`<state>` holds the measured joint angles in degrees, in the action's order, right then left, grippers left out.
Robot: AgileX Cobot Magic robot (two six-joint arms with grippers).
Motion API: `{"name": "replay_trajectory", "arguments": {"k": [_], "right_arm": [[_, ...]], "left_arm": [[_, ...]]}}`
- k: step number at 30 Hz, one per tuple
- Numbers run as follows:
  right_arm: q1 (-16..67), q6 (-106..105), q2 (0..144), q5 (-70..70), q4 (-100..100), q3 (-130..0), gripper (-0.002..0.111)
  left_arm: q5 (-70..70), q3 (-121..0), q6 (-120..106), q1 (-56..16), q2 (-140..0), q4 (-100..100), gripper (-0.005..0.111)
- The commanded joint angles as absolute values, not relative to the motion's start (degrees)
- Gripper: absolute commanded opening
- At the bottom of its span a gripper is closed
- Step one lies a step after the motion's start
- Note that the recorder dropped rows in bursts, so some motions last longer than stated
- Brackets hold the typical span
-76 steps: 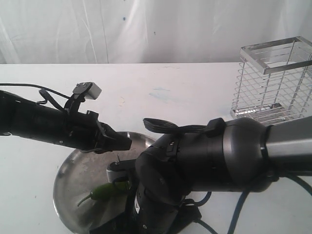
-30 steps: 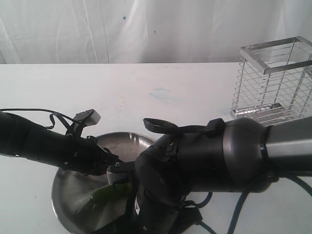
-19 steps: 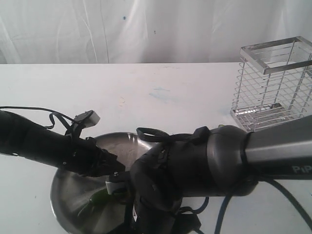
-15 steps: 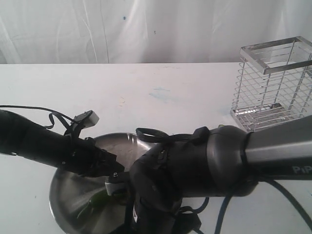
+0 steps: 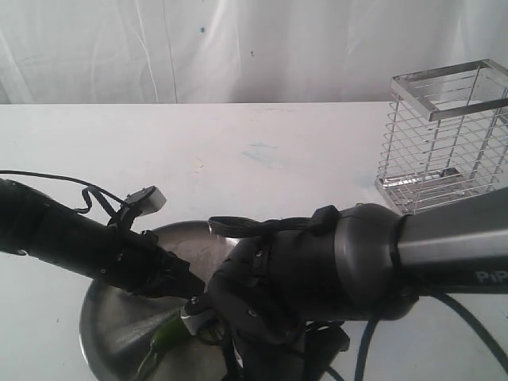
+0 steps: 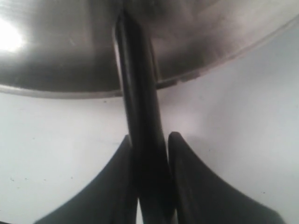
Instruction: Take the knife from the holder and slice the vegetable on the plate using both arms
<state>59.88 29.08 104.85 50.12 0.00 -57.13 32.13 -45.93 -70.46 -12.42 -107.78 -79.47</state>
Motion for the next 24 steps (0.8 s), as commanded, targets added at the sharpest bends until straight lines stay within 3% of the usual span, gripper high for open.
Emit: {"name": "replay_trajectory", "arguments": {"k": [1, 13, 24], "right_arm": [[59.33, 31.72, 103.86, 54.13, -1.41, -56.57, 0.000], [59.33, 31.04, 99.42, 54.39, -2.65, -56.67, 0.000], [59.33, 29.77, 99.42, 48.00, -3.84, -56.67, 0.000]], "left_arm": [[30.03, -44.81, -70.44, -12.65, -108.54, -76.16, 0.000], [31.33, -44.81, -83.42, -12.65, -107.92, -88.68, 0.000], [30.87, -44.81, -88.92, -12.65, -95.18, -97.20, 0.000]]}}
